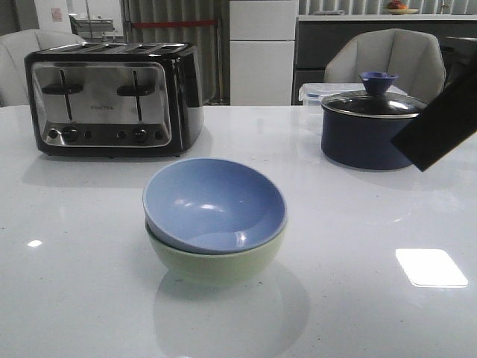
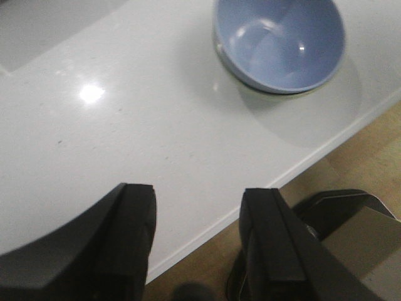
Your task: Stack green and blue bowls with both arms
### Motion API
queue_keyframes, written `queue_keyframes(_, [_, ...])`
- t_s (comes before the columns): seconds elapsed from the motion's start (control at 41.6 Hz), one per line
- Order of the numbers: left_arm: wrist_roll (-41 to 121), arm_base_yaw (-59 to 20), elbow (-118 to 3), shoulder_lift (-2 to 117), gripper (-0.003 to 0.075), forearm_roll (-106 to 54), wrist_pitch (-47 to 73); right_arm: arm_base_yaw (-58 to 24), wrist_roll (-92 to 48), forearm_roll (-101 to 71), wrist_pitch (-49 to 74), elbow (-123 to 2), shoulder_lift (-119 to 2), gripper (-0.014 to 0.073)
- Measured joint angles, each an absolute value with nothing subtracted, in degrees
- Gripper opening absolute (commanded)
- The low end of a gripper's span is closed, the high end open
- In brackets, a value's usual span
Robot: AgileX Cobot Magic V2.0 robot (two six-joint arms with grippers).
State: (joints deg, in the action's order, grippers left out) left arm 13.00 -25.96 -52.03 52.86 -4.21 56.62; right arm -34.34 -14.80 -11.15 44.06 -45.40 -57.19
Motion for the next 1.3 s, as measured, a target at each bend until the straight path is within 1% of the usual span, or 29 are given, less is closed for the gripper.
queue_keyframes(0.12, [7.0,-26.0,-49.9,47.8,0.0363,-0.5,55.4,-31.6,-12.6,-10.6,44.5,-45.4,-55.2,0.0500])
queue_keyframes(0.289, [4.8,-26.0,-47.5,41.4,0.0363,-0.4,52.8,-30.5,-11.9,-10.1,45.0,-42.8,-48.2,0.0500])
queue_keyframes(0.505, [4.6,-26.0,-44.9,38.9,0.0355,-0.3,49.5,-30.5,-11.9,-10.1,41.2,-36.4,-38.3,0.0496])
queue_keyframes(0.577, [4.6,-26.0,-44.8,38.9,0.0305,-0.3,49.0,-30.5,-11.9,-10.1,40.4,-35.3,-36.1,0.0437])
queue_keyframes(0.745, [4.6,-26.0,-44.8,38.9,0.0179,0.0,48.1,-30.5,-11.9,-10.1,40.3,-34.6,-35.1,0.0206])
queue_keyframes(0.866, [4.6,-26.0,-44.8,38.9,0.0112,0.0,47.1,-30.5,-11.9,-10.1,40.8,-34.6,-35.1,0.0106])
queue_keyframes(0.914, [4.6,-26.0,-44.8,38.9,0.0092,0.0,46.9,-30.5,-11.9,-10.1,40.8,-34.6,-35.1,0.0081])
queue_keyframes(0.986, [4.6,-26.0,-44.8,38.9,0.0093,0.0,46.6,-30.5,-11.9,-10.1,40.8,-34.6,-35.1,0.0058])
queue_keyframes(1.298, [4.6,-26.0,-43.4,38.9,0.0093,0.0,45.4,-30.5,-11.9,-10.1,40.8,-34.6,-35.1,0.0059])
